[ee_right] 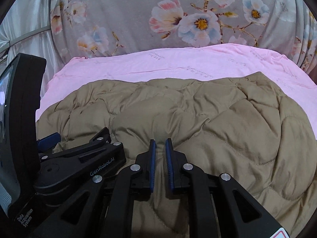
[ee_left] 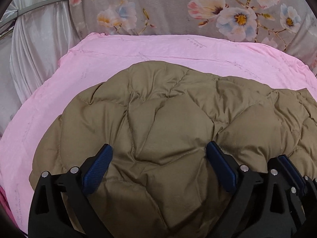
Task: Fold large clothes
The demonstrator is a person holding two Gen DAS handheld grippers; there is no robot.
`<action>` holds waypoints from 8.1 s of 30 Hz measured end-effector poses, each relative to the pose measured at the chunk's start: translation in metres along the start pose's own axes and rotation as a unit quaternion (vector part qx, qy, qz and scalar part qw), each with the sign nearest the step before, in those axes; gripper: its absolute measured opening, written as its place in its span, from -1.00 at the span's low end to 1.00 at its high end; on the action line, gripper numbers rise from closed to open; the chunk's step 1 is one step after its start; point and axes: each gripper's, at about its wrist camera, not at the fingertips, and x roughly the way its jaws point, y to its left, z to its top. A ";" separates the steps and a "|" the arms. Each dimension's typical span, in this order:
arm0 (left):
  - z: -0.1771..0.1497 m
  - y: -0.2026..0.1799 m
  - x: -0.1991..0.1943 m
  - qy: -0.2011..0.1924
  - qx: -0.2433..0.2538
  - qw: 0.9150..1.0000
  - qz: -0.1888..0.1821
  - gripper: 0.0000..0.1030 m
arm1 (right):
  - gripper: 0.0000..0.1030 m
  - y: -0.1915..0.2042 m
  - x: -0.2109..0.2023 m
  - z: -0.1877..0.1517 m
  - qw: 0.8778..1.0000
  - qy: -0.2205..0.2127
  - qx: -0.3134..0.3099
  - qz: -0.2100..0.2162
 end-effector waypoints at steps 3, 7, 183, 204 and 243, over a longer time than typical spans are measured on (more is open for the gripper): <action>-0.001 -0.001 0.002 0.000 0.002 1.000 0.005 0.84 | -0.75 -0.003 0.004 0.001 1.000 0.010 0.005 0.002; -0.001 -0.003 0.004 0.003 0.008 1.000 0.013 0.84 | -0.76 -0.004 0.008 0.000 1.000 0.019 0.008 0.002; 0.044 -0.157 0.002 0.020 0.050 0.991 -0.123 0.91 | -0.64 -0.216 -0.042 0.013 0.975 0.004 0.216 -0.050; -0.024 -0.106 -0.059 0.007 0.036 0.993 -0.116 0.91 | -0.48 -0.161 -0.109 -0.050 0.992 0.015 0.092 -0.087; -0.020 -0.024 -0.011 0.176 -0.061 0.944 -0.271 0.91 | 0.36 -0.241 -0.118 -0.018 0.964 0.036 0.262 0.035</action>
